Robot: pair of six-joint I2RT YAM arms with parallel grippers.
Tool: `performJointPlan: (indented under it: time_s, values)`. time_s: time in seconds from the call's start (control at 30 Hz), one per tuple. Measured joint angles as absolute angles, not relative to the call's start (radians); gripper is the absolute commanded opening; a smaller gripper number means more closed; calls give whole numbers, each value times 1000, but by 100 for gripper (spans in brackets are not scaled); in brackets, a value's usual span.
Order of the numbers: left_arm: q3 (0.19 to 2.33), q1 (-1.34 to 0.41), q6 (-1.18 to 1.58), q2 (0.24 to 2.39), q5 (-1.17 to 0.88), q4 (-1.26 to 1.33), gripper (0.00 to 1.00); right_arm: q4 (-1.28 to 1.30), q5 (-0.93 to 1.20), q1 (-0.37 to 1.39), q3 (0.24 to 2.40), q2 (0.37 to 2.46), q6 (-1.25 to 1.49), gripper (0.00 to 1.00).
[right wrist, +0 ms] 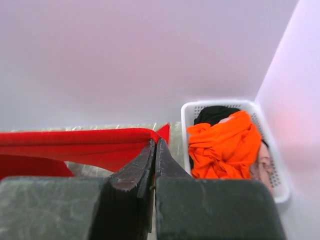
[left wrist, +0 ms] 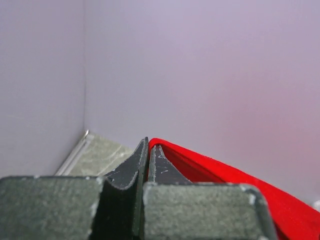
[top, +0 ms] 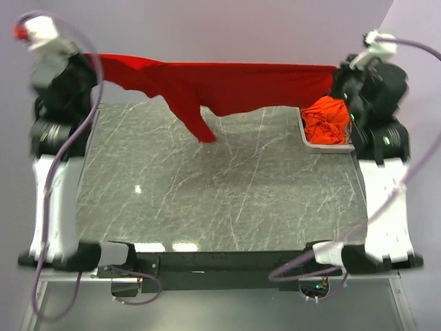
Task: Fold and stack the t-shirts
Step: Flatten the tshirt out
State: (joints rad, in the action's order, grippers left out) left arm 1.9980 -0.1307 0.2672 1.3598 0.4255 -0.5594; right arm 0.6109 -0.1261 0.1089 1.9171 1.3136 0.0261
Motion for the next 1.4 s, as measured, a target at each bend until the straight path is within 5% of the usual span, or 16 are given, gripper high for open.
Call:
performJointPlan:
  time_s: [0.3, 0.67, 1.03, 1.4]
  values:
    - [1920, -133, 252, 951, 385, -530, 1, 645, -36, 110, 1690, 907, -25, 0]
    - [1881, -131, 131, 984, 310, -513, 1, 619, 30, 110, 1574, 760, -31, 0]
    - [1295, -126, 71, 1413, 163, -261, 1, 331, 33, 107, 1021, 1089, 26, 0]
    - [1412, -125, 33, 1884, 98, -196, 0, 135, -43, 107, 1064, 1641, -27, 0]
